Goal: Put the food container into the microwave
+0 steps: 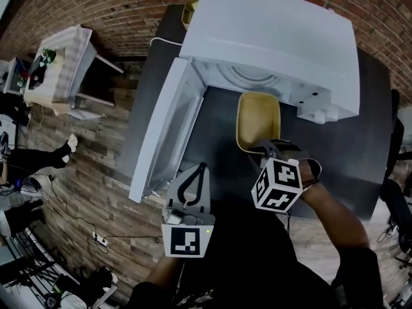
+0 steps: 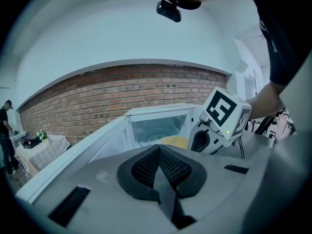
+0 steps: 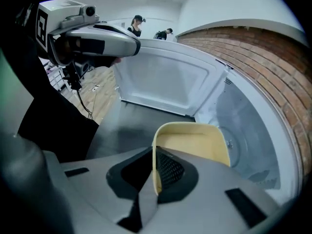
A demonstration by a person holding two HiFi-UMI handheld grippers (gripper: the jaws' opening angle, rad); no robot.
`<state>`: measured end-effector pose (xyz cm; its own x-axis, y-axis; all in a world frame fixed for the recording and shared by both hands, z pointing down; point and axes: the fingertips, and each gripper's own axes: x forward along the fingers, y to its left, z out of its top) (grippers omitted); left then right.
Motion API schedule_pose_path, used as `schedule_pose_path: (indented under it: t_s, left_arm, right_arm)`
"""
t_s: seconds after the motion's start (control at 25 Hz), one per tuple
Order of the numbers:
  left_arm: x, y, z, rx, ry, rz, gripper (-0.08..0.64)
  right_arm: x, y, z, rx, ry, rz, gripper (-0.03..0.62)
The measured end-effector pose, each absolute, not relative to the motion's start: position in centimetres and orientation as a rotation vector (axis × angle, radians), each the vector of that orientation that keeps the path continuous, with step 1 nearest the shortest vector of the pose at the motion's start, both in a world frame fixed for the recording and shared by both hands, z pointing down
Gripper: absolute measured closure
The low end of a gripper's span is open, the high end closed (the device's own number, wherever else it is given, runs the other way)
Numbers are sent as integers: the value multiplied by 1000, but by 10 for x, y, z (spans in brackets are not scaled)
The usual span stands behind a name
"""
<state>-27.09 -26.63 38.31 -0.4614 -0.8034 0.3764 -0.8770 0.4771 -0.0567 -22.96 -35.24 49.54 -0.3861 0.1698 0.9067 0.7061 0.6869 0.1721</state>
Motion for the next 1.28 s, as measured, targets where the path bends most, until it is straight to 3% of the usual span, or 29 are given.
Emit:
schedule_pose_path:
  t_s: [1.08, 1.28]
  left_arm:
    - [-318, -283, 389, 1495, -2379, 400, 561]
    - [-316, -280, 384, 1513, -2404, 414, 561]
  right_arm:
    - [-397, -497, 531, -177, -2014, -1176, 517]
    - [-395, -500, 518, -54, -2112, -1208, 406]
